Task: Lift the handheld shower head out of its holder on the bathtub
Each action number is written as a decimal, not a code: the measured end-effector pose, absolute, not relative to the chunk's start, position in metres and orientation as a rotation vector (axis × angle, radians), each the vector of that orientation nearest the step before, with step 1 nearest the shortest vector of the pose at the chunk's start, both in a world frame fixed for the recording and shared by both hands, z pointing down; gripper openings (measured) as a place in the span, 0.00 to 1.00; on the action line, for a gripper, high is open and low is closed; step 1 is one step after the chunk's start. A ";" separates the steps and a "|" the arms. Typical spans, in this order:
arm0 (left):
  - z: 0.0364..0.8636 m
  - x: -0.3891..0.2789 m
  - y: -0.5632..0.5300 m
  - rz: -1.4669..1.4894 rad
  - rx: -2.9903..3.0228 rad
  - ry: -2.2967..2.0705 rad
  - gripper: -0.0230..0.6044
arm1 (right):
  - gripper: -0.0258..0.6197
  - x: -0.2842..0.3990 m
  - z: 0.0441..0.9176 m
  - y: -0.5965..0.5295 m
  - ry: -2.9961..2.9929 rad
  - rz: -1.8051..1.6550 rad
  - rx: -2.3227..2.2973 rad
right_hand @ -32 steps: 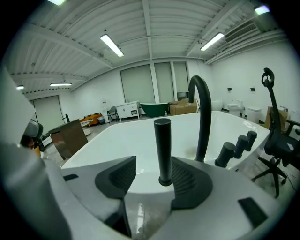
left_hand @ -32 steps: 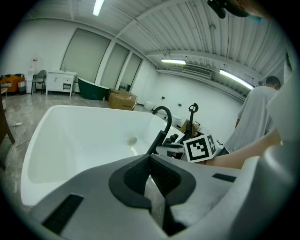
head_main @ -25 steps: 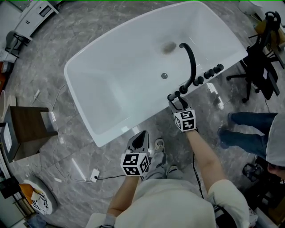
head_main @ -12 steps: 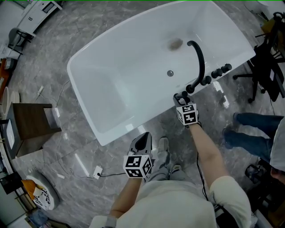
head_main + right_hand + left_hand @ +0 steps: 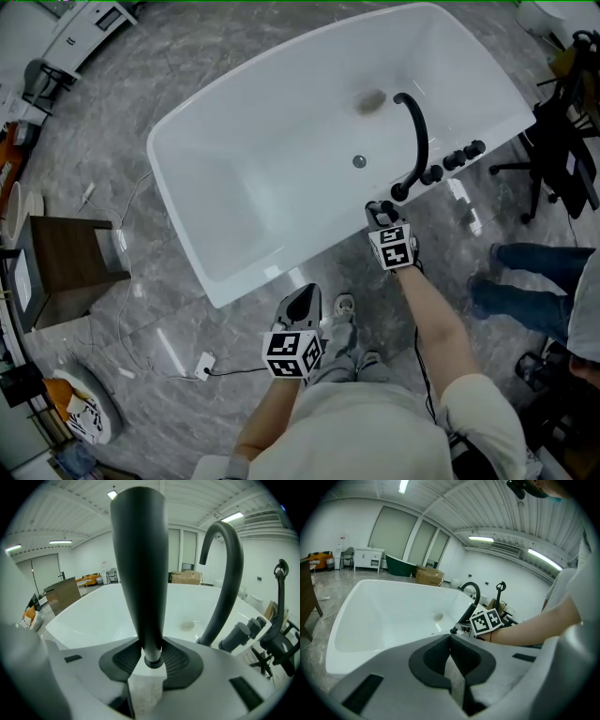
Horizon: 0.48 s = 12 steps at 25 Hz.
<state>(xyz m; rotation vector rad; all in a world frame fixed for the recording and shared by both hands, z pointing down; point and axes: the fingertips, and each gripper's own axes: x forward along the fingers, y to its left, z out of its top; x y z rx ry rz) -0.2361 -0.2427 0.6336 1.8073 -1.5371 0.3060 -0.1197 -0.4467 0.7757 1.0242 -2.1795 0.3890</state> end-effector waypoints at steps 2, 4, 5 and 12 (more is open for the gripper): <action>0.629 -0.233 -0.242 0.295 1.814 -1.541 0.07 | 0.26 -0.121 0.764 -0.446 -2.195 0.377 1.033; 0.626 -0.229 -0.240 0.286 1.825 -1.542 0.07 | 0.26 -0.122 0.752 -0.444 -2.213 0.372 1.041; 0.624 -0.227 -0.239 0.282 1.830 -1.542 0.07 | 0.26 -0.122 0.746 -0.443 -2.223 0.367 1.045; 0.606 -0.210 -0.228 0.254 1.863 -1.555 0.07 | 0.26 -0.123 0.700 -0.435 -2.303 0.311 1.065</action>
